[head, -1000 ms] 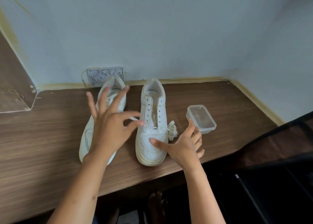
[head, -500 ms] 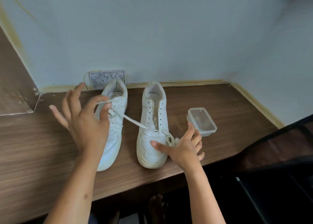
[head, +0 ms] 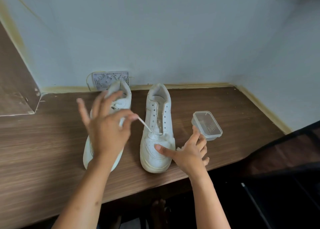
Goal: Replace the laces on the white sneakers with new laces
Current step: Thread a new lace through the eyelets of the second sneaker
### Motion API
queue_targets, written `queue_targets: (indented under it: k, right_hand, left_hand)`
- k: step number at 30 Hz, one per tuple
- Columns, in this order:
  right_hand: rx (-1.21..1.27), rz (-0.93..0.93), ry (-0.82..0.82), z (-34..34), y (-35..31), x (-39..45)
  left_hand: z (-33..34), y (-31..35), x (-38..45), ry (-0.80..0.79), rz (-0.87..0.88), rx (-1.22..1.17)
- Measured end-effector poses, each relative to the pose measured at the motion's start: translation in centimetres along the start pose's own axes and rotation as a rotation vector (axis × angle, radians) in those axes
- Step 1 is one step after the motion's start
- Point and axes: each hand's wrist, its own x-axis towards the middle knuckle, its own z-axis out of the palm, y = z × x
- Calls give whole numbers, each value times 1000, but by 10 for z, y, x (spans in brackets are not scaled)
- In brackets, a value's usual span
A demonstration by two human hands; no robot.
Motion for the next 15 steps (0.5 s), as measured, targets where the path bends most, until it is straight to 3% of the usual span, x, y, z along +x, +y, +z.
queue_targets:
  k: [2,5,12,15]
  right_hand:
    - [-3,-7,0,0,0,0]
    - [-3,-11,7,-1,1,0]
    - [1,-9,10,-1,0,0]
    - [-7,-4,10,0,0,1]
  left_hand:
    - [-9,-14,4,124,-160,36]
    - [-13,-23,2,59,-278,71]
    - [-4,-1,4,-177,128,-58]
    - [5,12,-5,-323,212,-66]
